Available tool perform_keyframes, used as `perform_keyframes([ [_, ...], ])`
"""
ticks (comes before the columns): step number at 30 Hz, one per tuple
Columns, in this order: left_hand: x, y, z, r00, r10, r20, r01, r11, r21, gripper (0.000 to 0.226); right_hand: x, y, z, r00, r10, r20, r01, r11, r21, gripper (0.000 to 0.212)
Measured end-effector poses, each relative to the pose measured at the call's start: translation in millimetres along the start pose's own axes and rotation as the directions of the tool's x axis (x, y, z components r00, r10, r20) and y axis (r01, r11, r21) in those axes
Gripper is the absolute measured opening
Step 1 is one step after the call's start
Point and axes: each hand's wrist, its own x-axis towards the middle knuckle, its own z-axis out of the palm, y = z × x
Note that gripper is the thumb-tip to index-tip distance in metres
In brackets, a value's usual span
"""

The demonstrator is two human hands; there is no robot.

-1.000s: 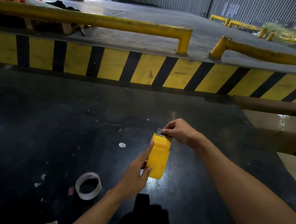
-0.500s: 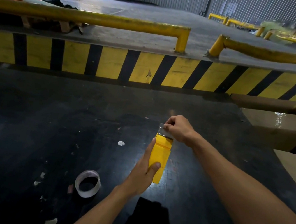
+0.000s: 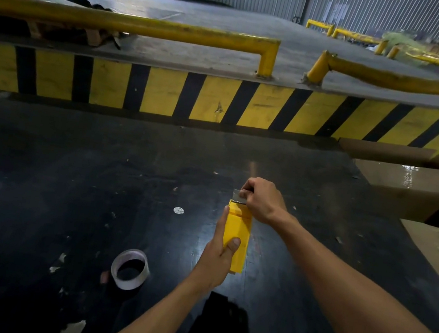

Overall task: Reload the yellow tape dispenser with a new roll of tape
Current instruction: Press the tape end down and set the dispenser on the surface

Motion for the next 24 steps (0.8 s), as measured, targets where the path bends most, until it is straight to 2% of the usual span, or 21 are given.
perform_keyframes([
  [3,7,5,-3,1.0,-0.002,-0.018,0.002,0.999,-0.033,0.072,-5,-3,3,0.996,-0.029,-0.086,0.026,0.999,-0.04,0.012],
  [10,12,16,0,0.997,-0.074,0.015,0.073,0.996,0.057,0.073,-20,16,24,0.976,-0.104,-0.191,0.075,0.986,-0.15,0.014],
  [13,10,11,6,0.995,-0.103,0.004,0.102,0.987,0.122,0.072,-30,31,37,0.973,-0.11,-0.203,0.071,0.979,-0.191,0.013],
  [17,7,4,17,0.993,-0.103,-0.065,0.113,0.977,0.179,0.076,-36,43,49,0.975,-0.116,-0.191,0.086,0.983,-0.161,0.015],
  [20,15,4,17,0.986,-0.056,-0.159,0.093,0.968,0.235,0.08,-43,43,59,0.98,-0.03,-0.194,0.023,0.999,-0.036,0.028],
  [22,21,9,14,0.976,-0.017,-0.217,0.074,0.964,0.254,0.086,-49,41,66,0.987,0.091,-0.135,-0.067,0.982,0.175,0.04],
  [24,25,9,11,0.971,-0.014,-0.238,0.088,0.949,0.303,0.09,-54,38,71,0.984,0.179,-0.02,-0.152,0.888,0.435,0.046],
])
